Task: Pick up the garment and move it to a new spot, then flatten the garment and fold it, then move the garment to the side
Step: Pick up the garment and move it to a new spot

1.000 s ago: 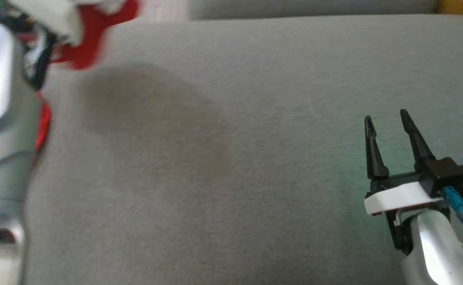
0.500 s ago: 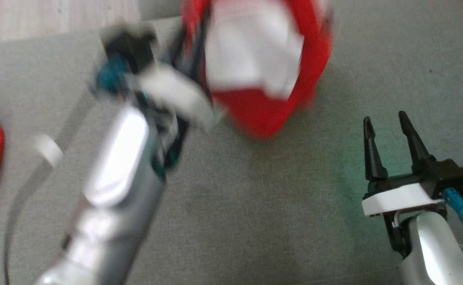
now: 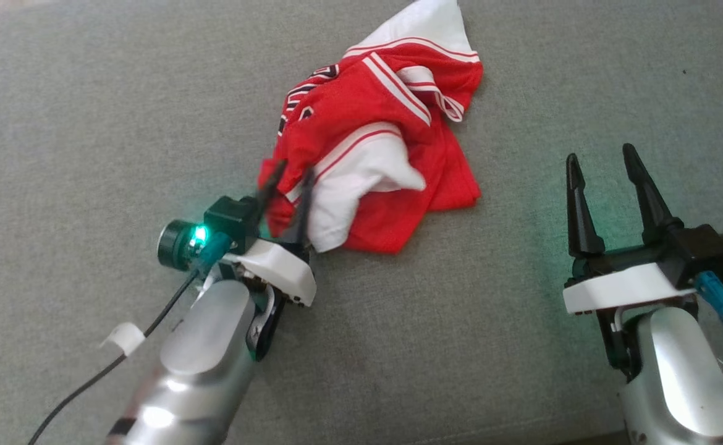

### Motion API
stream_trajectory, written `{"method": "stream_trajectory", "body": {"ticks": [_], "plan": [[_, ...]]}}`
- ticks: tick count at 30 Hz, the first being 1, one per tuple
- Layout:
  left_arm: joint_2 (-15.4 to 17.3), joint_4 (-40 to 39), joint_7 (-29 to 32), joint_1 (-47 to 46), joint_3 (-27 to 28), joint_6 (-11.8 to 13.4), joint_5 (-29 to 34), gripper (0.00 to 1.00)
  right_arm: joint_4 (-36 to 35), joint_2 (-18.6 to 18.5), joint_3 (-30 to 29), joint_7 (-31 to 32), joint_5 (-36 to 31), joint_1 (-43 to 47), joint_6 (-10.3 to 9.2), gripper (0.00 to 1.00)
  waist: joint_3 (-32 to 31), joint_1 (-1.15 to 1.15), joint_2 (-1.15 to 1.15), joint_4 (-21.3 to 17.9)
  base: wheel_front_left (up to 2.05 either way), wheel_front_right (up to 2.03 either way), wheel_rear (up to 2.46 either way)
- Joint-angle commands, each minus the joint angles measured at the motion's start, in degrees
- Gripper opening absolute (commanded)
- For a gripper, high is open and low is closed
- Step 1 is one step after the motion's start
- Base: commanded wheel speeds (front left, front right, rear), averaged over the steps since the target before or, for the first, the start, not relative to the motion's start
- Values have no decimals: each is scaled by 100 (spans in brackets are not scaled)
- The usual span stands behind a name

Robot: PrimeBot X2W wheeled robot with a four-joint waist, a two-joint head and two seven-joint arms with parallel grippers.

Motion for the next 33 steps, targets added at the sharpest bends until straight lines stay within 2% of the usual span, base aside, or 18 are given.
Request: {"method": "stream_trajectory", "body": {"ticks": [1,8,13,23,28,33], "plan": [[69,-111,-72,-228,107,-8,58,98,-152,-10,90,-62,28,-79,42,100,-39,0,0,28,0,0,0],[57,-74,-218,-341,114,-79,80,100,-49,-10,-57,-62,41,-55,42,100,-411,0,0,178,0,0,0],[110,-263,-240,-47,282,-40,16,100,64,-9,-121,-62,89,78,42,100,-827,0,0,272,0,0,0],[316,-1332,-243,1703,1252,299,-196,100,31,-9,127,-62,313,779,42,100,-1479,0,0,387,0,0,0],[316,-1841,-244,2609,1760,485,-206,100,-148,-9,307,-62,529,1162,42,100,-1643,0,0,446,0,0,0],[217,-2183,-244,3170,1863,440,-120,100,-117,-9,389,-62,628,1425,42,100,-1735,0,0,564,0,0,0]]}}
